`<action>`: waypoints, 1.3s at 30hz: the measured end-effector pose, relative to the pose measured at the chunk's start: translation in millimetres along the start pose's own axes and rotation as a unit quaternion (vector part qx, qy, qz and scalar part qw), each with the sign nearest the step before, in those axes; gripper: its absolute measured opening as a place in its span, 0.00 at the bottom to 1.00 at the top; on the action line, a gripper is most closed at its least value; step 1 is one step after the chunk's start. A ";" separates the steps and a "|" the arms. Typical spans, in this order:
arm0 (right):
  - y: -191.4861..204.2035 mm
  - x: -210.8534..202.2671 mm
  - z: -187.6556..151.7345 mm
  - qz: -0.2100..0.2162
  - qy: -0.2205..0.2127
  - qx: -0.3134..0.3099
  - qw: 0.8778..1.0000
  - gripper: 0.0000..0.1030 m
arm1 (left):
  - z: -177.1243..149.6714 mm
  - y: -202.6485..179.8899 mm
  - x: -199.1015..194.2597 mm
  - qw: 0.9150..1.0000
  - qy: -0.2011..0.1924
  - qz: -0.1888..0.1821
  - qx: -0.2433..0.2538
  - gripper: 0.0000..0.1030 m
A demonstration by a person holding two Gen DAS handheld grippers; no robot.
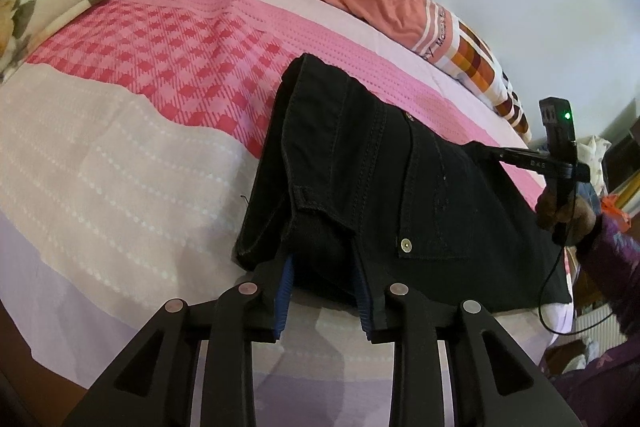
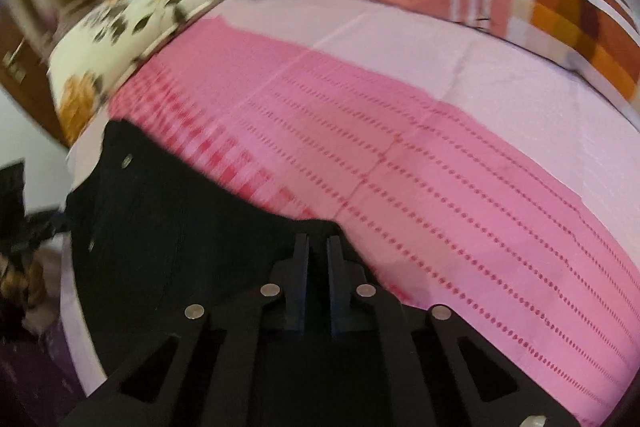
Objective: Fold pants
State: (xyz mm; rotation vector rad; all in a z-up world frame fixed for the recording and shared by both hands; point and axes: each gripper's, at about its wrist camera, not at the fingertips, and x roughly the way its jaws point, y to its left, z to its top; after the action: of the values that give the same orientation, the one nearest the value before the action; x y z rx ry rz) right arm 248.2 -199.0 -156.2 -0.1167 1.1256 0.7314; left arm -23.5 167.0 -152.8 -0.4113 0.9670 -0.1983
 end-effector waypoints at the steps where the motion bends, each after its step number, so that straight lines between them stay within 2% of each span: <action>1: -5.0 3.9 -1.8 0.002 -0.001 0.011 1.000 0.05 | -1.2 0.0 -0.9 1.000 -0.003 0.000 0.000 0.30; 7: -18.1 9.3 0.1 0.010 -0.028 0.053 0.998 0.05 | -2.1 1.6 3.0 1.000 -0.006 0.001 -0.004 0.30; 14: -19.1 12.3 -6.1 0.017 -0.053 0.056 0.997 0.05 | -0.6 6.1 4.7 1.000 -0.006 -0.003 -0.008 0.31; 20: -20.7 13.4 -6.1 0.002 -0.064 0.060 0.996 0.17 | -0.4 5.8 5.2 1.000 -0.012 0.000 0.016 0.33; 25: -20.9 12.6 -8.3 -0.007 -0.073 0.065 0.995 0.22 | 2.2 9.8 3.9 1.000 -0.006 -0.011 0.008 0.34; 29: -19.7 12.9 -8.6 -0.013 -0.076 0.066 0.995 0.24 | 6.7 8.5 -0.3 1.000 0.000 -0.004 0.013 0.37; 30: -18.7 12.9 -8.8 -0.016 -0.077 0.065 0.995 0.24 | 8.0 8.4 -2.5 1.000 -0.002 0.000 0.012 0.39; 33: -18.5 12.9 -8.7 -0.017 -0.077 0.068 0.995 0.26 | 13.8 17.2 -10.9 0.999 -0.012 0.048 -0.003 0.74; 39: -19.9 13.8 -7.9 -0.013 -0.077 0.072 0.994 0.33 | 22.3 59.3 -45.4 0.992 -0.059 0.075 -0.087 0.74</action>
State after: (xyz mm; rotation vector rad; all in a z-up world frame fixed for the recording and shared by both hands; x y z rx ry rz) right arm 256.8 -211.2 -176.9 0.0472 1.0230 0.6223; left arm -31.3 241.9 -132.5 -0.5027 0.8970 0.0464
